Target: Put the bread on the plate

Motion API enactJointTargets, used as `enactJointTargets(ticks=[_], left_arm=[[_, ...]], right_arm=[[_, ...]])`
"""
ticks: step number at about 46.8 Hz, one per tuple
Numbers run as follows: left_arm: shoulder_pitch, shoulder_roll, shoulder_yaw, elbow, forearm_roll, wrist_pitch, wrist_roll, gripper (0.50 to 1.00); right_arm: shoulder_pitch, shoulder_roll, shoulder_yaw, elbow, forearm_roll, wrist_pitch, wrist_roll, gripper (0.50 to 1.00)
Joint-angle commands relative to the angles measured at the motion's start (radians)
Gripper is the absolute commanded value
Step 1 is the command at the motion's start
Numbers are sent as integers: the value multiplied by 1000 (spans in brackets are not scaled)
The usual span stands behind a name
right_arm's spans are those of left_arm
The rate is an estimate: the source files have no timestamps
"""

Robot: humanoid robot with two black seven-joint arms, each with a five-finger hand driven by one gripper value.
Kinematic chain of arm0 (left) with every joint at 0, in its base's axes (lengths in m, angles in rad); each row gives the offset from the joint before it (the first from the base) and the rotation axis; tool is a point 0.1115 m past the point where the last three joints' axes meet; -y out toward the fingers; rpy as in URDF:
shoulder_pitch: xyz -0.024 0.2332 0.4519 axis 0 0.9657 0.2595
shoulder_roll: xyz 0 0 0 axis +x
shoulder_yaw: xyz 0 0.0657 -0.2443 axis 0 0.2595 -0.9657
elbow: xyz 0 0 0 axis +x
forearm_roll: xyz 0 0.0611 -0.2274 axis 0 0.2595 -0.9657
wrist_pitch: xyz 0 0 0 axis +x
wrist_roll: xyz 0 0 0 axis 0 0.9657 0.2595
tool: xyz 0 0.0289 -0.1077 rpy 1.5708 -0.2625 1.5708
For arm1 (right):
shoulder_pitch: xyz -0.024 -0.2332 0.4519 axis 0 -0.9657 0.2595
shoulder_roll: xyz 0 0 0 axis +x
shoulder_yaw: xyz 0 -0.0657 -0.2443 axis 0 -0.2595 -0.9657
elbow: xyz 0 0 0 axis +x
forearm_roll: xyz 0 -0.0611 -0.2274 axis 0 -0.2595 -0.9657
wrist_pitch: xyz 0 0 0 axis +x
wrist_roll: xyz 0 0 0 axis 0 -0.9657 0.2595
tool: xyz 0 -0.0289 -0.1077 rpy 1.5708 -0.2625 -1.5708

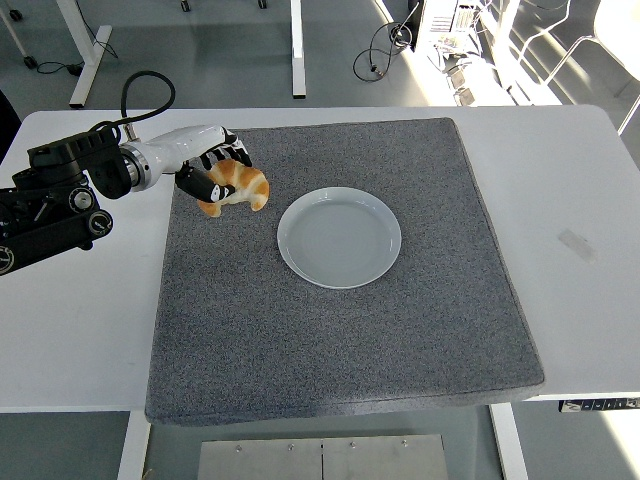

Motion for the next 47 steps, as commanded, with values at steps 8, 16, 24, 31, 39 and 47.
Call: enactJointTargets(ticks=[8,16,24,31,39,47], left_arm=[[-64,-5,-5,-6,-11,-2,0,587],[-99,-25,-6,-8,-14,-2,2,590],[-111,-57,-5,-6,-12,-2,2,590],[-119,-80,-3,-6,-12,-2,3,593],[-123,-132,-1,0,-11,0,8,593],[-114,-203,5,24,-8,3,8,593]], right_arm=[[1,0,0,1,0,0,0,1000],[-1,0,0,1,0,0,0,1000],[1,0,0,-1,0,0,0,1000],[-1,0,0,1,0,0,0,1000],[-1,0,0,-1,0,0,0,1000],[1,0,0,-1,0,0,0,1000]])
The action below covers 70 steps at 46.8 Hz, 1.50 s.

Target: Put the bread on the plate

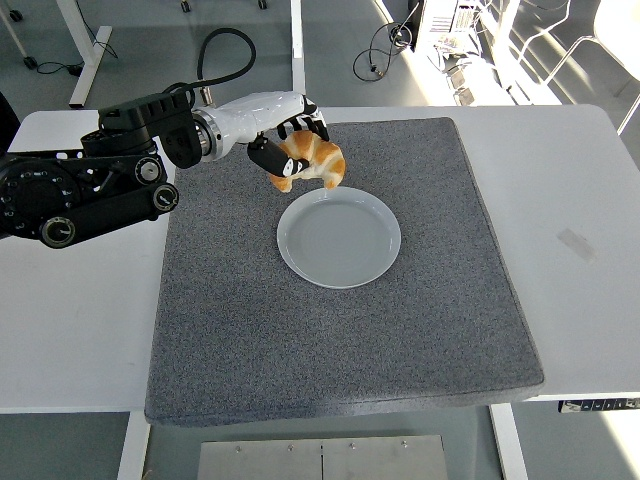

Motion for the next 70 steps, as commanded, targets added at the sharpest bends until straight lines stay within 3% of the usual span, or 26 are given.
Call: enactJointTargets(ticks=[1,25,55,60,62,66,70], left_arm=[[7,-34,4,17,5,1,0,593],[74,-175,21,154,38,2,-1,599],[139,-220,56,209,83,15,-4,614],[140,-220,55,209,81,15,-4,661],[140,-220,55,209,78,15,-4,731],[139,-220,53,208,68,13,-6,916],[139,-220,49,208,64,13,-6,969]], right_arm=[[0,0,0,1,0,0,0,1000],[0,0,0,1,0,0,0,1000],[0,0,0,1,0,0,0,1000],[0,0,0,1,0,0,0,1000],[2,0,0,0,0,0,0,1000],[2,0,0,1,0,0,0,1000],[0,0,0,1,0,0,0,1000]])
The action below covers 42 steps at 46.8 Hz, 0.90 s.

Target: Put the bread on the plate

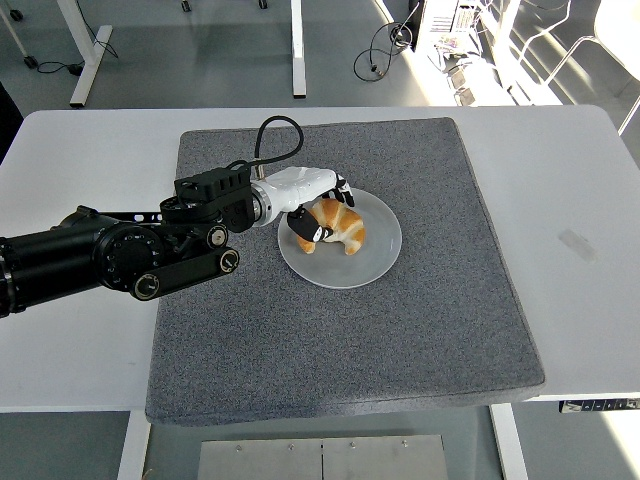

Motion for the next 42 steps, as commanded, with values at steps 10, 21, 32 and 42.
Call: enactJointTargets(ticks=[10,21,32,42], left_arm=[[-4,8,-33,-4,-47,-3,-2,972],[-1,63,-204,-4,-234,26,-9,971],[55,135,-444,-2,-294,84,-18,969],[135,173,-641,-2,-424,101,-75,968]], right_arm=[[-1,0,0,-1,0,0,0,1000],[-1,0,0,1,0,0,0,1000],[-1,0,0,1,0,0,0,1000],[-1,0,0,-1,0,0,0,1000]])
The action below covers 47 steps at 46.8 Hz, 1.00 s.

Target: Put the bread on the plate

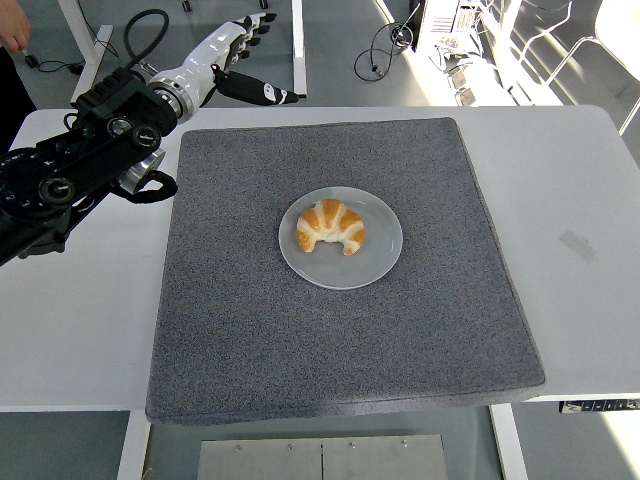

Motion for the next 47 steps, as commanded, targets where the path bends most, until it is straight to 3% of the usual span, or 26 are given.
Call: enactJointTargets(ticks=[1,27,36,42,47], left_arm=[[29,12,-54,0,-49,8,-28,968],[187,12,-330,99,-370,23,-276,969],[230,6,-355,135,-506,14,-374,969],[230,-37,-356,179,-564,6,-388,969],[230,-81,-370,244,-594,-44,-390,969]], right_arm=[[0,0,0,1,0,0,0,1000],[0,0,0,-1,0,0,0,1000],[0,0,0,-1,0,0,0,1000],[0,0,0,-1,0,0,0,1000],[0,0,0,-1,0,0,0,1000]])
